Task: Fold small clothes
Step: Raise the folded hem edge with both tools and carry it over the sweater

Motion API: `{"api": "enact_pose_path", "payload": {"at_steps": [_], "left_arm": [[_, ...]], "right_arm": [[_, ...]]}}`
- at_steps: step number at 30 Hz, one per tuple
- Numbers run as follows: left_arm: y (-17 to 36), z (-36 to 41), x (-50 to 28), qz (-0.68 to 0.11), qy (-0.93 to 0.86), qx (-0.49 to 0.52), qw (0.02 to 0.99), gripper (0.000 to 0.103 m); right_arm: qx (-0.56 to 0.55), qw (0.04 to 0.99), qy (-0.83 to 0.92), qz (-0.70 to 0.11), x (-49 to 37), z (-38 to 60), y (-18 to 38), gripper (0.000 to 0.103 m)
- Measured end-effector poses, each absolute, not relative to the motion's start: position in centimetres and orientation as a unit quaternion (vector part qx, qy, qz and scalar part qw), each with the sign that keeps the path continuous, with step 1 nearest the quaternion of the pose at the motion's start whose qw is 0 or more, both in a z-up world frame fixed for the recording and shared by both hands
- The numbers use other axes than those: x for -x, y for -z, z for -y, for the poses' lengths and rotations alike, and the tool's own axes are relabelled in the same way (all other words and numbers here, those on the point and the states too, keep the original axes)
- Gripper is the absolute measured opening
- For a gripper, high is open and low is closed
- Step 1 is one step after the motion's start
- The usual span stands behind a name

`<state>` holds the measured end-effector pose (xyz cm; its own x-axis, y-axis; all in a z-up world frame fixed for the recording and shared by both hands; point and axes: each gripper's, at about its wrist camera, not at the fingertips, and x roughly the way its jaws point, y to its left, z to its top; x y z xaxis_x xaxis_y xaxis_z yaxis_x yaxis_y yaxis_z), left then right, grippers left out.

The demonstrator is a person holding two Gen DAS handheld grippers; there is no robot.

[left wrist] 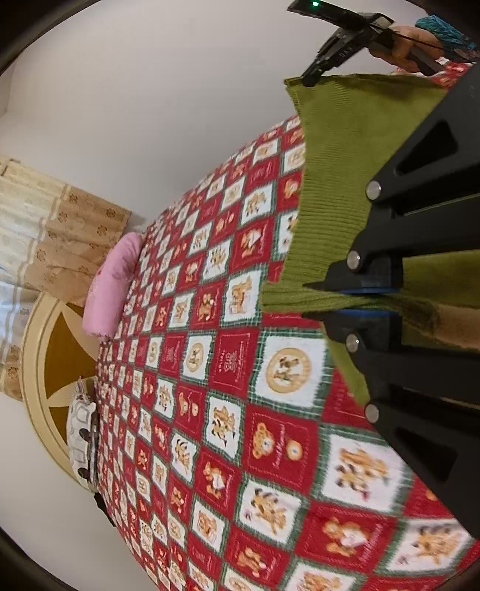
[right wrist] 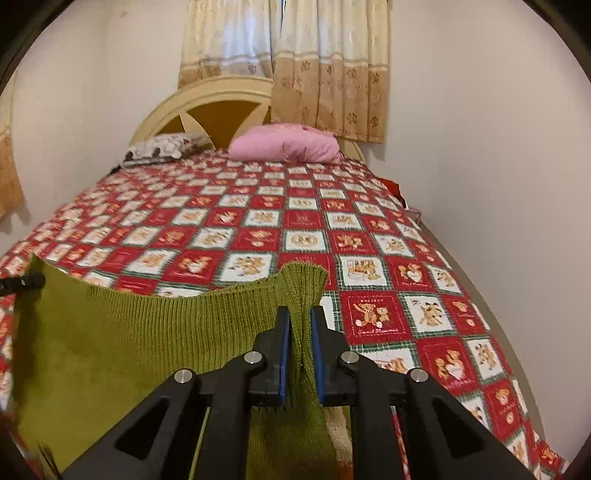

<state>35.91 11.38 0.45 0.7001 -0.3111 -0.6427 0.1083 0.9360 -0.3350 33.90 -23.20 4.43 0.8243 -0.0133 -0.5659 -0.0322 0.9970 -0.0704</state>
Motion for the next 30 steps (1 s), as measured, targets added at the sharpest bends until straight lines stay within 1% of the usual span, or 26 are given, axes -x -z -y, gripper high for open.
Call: {"api": "enact_pose_path", "payload": {"at_steps": [3,8,13,16,17,18,20,22,23,25,26,27,30], "left_arm": [[2.2,-10.9,-38.1,-0.387,0.096,0.147,0.905,0.005],[6.0,-10.6,-39.1,-0.414,0.072,0.154,0.894,0.006],[6.2,-10.9,-39.0,-0.407,0.062,0.160,0.897,0.007],[6.4,-11.0,-39.0,-0.408,0.049,0.161,0.897,0.013],[6.6,-11.2,-39.2,-0.411,0.045,0.164,0.895,0.020],[6.7,-11.4,-39.4,-0.415,0.038,0.169,0.893,0.029],[6.8,-12.1,-39.4,-0.420,0.026,0.184,0.888,0.037],[5.8,-12.9,-38.6,-0.421,0.017,0.186,0.888,0.036],[5.2,-13.2,-37.8,-0.414,0.009,0.176,0.893,0.033],[3.2,-13.5,-35.2,-0.387,-0.005,0.131,0.913,0.033],[2.6,-13.5,-34.0,-0.379,-0.006,0.106,0.919,0.033],[2.0,-13.3,-32.4,-0.374,-0.005,0.079,0.924,0.036],[1.7,-12.5,-28.4,-0.369,0.019,0.042,0.928,0.036]], "right_arm": [[0.044,0.948,0.006,-0.314,-36.2,23.2,-1.5,0.010],[0.052,0.939,0.019,-0.339,-37.8,23.7,2.7,0.010],[0.047,0.936,0.013,-0.349,-38.9,24.0,3.6,0.009],[0.042,0.923,0.002,-0.383,-40.2,24.1,4.7,0.009],[0.036,0.918,-0.004,-0.396,-40.6,24.3,5.1,0.010],[0.032,0.915,-0.008,-0.403,-40.8,24.4,5.2,0.010],[0.032,0.910,-0.013,-0.413,-41.2,24.5,5.1,0.012],[0.023,0.909,-0.026,-0.416,-40.7,24.8,4.1,0.013],[0.010,0.915,-0.024,-0.402,-39.8,25.3,3.1,0.013],[-0.045,0.942,-0.003,-0.333,-35.6,27.7,-0.3,0.014],[-0.063,0.947,0.006,-0.316,-34.1,28.5,-1.2,0.021],[-0.085,0.949,0.019,-0.302,-31.7,29.8,-2.2,0.029],[-0.107,0.944,0.027,-0.311,-25.8,31.7,-2.6,0.030]]}}
